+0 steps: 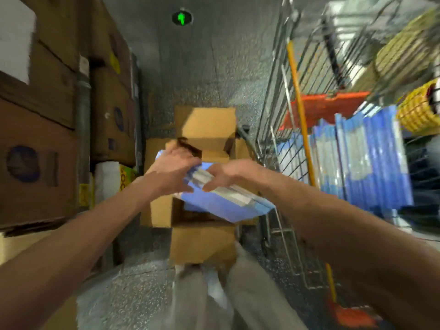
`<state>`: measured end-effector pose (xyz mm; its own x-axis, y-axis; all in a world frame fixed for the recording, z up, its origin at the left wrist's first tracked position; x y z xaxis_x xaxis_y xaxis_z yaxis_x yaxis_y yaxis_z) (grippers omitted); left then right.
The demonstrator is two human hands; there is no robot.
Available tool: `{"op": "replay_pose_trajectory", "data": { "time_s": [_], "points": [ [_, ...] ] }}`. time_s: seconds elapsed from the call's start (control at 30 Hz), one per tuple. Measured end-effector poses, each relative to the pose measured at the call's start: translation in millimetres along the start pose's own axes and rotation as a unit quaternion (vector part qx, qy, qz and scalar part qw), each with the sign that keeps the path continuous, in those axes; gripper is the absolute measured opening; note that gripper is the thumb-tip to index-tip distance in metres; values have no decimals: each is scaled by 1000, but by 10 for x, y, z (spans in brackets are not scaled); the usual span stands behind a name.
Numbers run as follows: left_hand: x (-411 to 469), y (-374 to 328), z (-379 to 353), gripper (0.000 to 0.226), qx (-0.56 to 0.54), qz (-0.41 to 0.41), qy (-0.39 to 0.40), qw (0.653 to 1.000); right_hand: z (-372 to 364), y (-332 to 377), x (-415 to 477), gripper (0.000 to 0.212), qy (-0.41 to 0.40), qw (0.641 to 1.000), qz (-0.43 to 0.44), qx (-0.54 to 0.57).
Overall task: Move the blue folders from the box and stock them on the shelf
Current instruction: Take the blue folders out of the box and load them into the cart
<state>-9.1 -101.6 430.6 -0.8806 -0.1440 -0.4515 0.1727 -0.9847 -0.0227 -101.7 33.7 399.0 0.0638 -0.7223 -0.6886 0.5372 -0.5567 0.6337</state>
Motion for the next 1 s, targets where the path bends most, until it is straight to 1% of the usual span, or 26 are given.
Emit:
{"op": "replay_pose_trajectory", "data": {
  "time_s": [0.03, 0.1, 0.13, 0.2, 0.27, 0.33, 0.37, 0.43, 0.47, 0.5, 0.57, 0.63, 0.67, 0.73, 0.77, 0.83, 0.87, 0.93, 1.0],
  "points": [
    [-78, -43, 123, 57, 6, 16, 21, 1000, 42, 98, -134, 42, 11, 1000, -5, -22],
    [-277, -138, 320, 41, -13, 28, 16, 999, 90, 320, -467, 36, 30, 998, -9, -49],
    [-368, -170, 382, 36, -23, 26, 7, 999, 94, 414, -594, 32, 34, 998, -11, -60],
    [-493, -193, 447, 34, -40, 13, -34, 999, 116, 572, -805, 31, 19, 995, -8, -95],
    [-680, -192, 530, 36, -66, 6, -70, 995, 81, 744, -1016, 39, -29, 993, -7, -116],
    [-878, -143, 614, 41, -85, 14, -105, 991, 38, 922, -1219, 46, -116, 983, -8, -141],
    [-975, -109, 649, 45, -94, 23, -125, 987, 9, 1005, -1315, 50, -168, 972, -5, -161],
    [-1202, -15, 733, 50, -116, 50, -154, 980, -91, 1172, -1533, 61, -279, 935, -14, -220],
    [-1298, 43, 773, 52, -137, 69, -166, 974, -133, 1246, -1644, 66, -337, 907, -20, -253],
    [-1394, 93, 814, 55, -162, 89, -181, 966, -176, 1308, -1756, 71, -398, 873, -27, -280],
    [-1590, 169, 921, 59, -212, 115, -191, 952, -275, 1452, -2013, 76, -533, 789, -34, -304],
    [-1747, 206, 1023, 64, -280, 124, -189, 933, -357, 1554, -2269, 78, -646, 713, -36, -269],
    [-1816, 198, 1085, 64, -314, 129, -186, 922, -403, 1562, -2375, 80, -678, 698, -45, -226],
    [-1905, 133, 1184, 59, -385, 131, -180, 896, -517, 1462, -2526, 86, -714, 689, -77, -95],
    [-1947, 72, 1236, 56, -419, 122, -177, 882, -589, 1375, -2602, 90, -723, 685, -91, -24],
    [-2005, -93, 1320, 48, -477, 105, -160, 858, -738, 1302, -2759, 102, -735, 664, -99, 101],
    [-2008, -178, 1348, 48, -506, 100, -151, 843, -814, 1249, -2831, 106, -736, 649, -99, 164],
    [-2000, -378, 1392, 48, -557, 91, -134, 814, -976, 1136, -2971, 108, -721, 626, -118, 272],
    [-1999, -647, 1424, 51, -599, 78, -110, 789, -1146, 964, -3122, 113, -719, 593, -97, 351]
  ]
}}
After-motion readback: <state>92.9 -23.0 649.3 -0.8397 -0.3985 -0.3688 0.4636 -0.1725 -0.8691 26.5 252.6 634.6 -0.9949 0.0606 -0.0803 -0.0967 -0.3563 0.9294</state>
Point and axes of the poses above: each hand's wrist, its own x-axis towards the middle knuckle, its own z-axis out of the back of the hand, y = z × x, the point moved 2 cm from there along x, towards the middle knuckle, and after that the axes turned 13 degrees about z, right-handed, at the moved point
